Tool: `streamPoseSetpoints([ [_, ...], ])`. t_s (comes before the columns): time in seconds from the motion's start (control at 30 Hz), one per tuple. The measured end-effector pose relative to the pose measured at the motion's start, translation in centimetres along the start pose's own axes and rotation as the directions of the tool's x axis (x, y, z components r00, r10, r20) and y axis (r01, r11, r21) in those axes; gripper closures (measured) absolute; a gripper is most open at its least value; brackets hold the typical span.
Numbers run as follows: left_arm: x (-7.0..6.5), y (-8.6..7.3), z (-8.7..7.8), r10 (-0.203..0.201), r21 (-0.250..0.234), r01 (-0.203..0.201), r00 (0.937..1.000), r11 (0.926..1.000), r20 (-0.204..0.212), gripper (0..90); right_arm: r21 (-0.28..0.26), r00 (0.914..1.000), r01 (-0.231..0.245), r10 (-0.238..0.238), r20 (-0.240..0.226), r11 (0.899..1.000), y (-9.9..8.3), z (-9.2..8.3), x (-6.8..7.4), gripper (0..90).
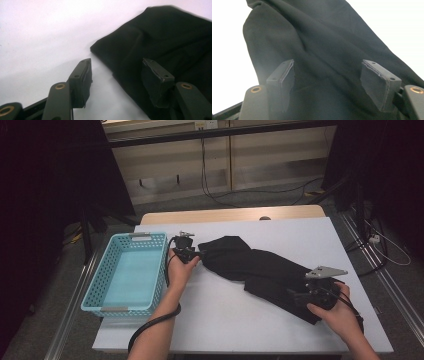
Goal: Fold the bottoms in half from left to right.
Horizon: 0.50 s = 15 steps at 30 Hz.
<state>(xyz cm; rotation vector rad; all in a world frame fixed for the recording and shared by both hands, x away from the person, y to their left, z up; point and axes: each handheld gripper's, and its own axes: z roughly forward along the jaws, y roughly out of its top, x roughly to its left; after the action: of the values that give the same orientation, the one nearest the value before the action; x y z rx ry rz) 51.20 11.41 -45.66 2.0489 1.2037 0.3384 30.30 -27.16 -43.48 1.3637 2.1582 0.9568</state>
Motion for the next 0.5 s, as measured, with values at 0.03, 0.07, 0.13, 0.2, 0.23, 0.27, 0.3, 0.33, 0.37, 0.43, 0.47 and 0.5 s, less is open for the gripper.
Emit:
streamPoseSetpoints([
  [0.03, 0.0, 0.0, 0.0, 0.000, 0.000, 0.000, 1.0000, 1.0000, 0.000, 47.6, 0.000, 1.0000, 0.000, 0.000, 0.000, 1.000, 0.0, 0.0, 0.0, 28.1],
  [0.07, -0.1, 0.0, 0.2, 0.007, -0.002, -0.007, 1.0000, 1.0000, -0.003, 48.2, -0.005, 0.9999, -0.003, 0.003, -0.011, 1.000, 0.1, 0.0, 0.1, 28.0],
  [0.13, -0.2, 0.3, 0.4, 0.015, 0.006, -0.015, 0.9999, 0.9999, -0.006, 50.0, -0.008, 0.9999, 0.000, 0.000, -0.015, 1.000, 0.1, -0.1, 0.2, 27.9],
  [0.2, -0.4, 0.4, 0.5, 0.009, 0.012, -0.009, 0.9999, 0.9999, 0.009, 53.6, -0.011, 0.9998, 0.000, 0.000, -0.021, 1.000, 0.2, -0.1, 0.3, 27.8],
  [0.23, -0.4, 0.4, 0.5, 0.009, 0.012, -0.009, 0.9999, 0.9999, 0.009, 59.0, -0.012, 0.9997, 0.002, -0.002, -0.023, 1.000, 0.2, -0.1, 0.3, 27.8],
  [0.27, -0.6, 0.5, 0.6, 0.004, 0.011, -0.004, 0.9997, 0.9999, 0.026, 64.0, -0.010, 0.9997, 0.000, -0.001, -0.026, 1.000, 0.3, -0.1, 0.4, 27.8],
  [0.3, -1.0, 0.6, 0.7, 0.028, 0.019, -0.029, 0.9990, 0.9994, 0.035, 65.7, -0.010, 0.9996, 0.001, -0.002, -0.030, 1.000, 0.3, 0.0, 0.5, 27.8],
  [0.33, -1.2, 0.7, 0.8, 0.010, 0.019, -0.011, 0.9988, 0.9998, 0.047, 71.0, -0.010, 0.9995, 0.002, -0.002, -0.031, 1.000, 0.3, 0.0, 0.5, 27.8],
  [0.37, -1.2, 0.8, 0.8, -0.001, 0.031, -0.001, 0.9984, 0.9995, 0.056, 76.2, -0.008, 0.9995, 0.005, -0.005, -0.030, 1.000, 0.3, 0.0, 0.5, 27.8],
  [0.43, -1.2, 0.9, 0.8, -0.002, 0.035, 0.000, 0.9986, 0.9994, 0.052, 79.6, -0.007, 0.9995, 0.006, -0.006, -0.030, 1.000, 0.3, 0.0, 0.5, 27.8],
  [0.47, -1.2, 1.1, 0.7, -0.013, 0.042, 0.011, 0.9984, 0.9990, 0.054, 80.5, -0.009, 0.9995, 0.007, -0.007, -0.031, 1.000, 0.3, -0.1, 0.5, 27.8],
  [0.5, -1.1, 1.2, 0.7, -0.018, 0.038, 0.016, 0.9987, 0.9991, 0.047, 81.4, -0.012, 0.9995, 0.010, -0.011, -0.031, 1.000, 0.3, -0.2, 0.5, 27.8],
])
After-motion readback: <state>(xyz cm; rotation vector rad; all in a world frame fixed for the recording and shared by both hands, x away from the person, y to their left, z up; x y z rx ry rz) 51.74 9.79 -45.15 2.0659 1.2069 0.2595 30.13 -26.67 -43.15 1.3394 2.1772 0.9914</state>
